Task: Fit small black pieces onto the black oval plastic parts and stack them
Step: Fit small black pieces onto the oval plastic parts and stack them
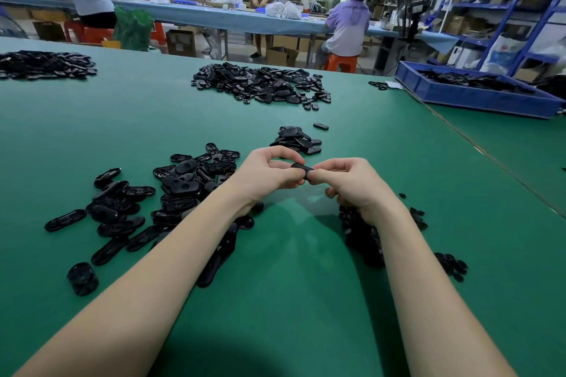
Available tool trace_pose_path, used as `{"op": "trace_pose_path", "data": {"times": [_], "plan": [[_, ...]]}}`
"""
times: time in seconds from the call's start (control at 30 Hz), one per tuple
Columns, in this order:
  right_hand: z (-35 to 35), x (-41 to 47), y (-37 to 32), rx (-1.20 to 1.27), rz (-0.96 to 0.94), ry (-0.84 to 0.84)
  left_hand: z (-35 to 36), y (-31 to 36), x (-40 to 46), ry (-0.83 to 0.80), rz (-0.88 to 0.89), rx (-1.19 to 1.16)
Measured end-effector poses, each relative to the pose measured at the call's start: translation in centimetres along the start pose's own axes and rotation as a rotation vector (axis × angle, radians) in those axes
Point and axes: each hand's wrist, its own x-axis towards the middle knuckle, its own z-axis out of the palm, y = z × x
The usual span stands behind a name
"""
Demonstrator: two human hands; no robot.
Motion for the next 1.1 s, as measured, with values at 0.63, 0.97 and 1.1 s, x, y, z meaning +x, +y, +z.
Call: {"op": "trace_pose_path", "data": {"times": [0.63,0.97,1.1], "plan": [[1.3,0.4,0.8,-0.056,-0.083,0.102,0.1,-0.4,0.0,0.068,-0.014,0.085],[1.7,0.5,0.6,-0.042,-0.116,0.174,0.7,-0.5,-0.1,0.145,0.082,0.194],[1.5,0.4,0.4,0.182,-0.032,0.158,-0.5,0.2,-0.1,0.078,0.188,0.362]]}}
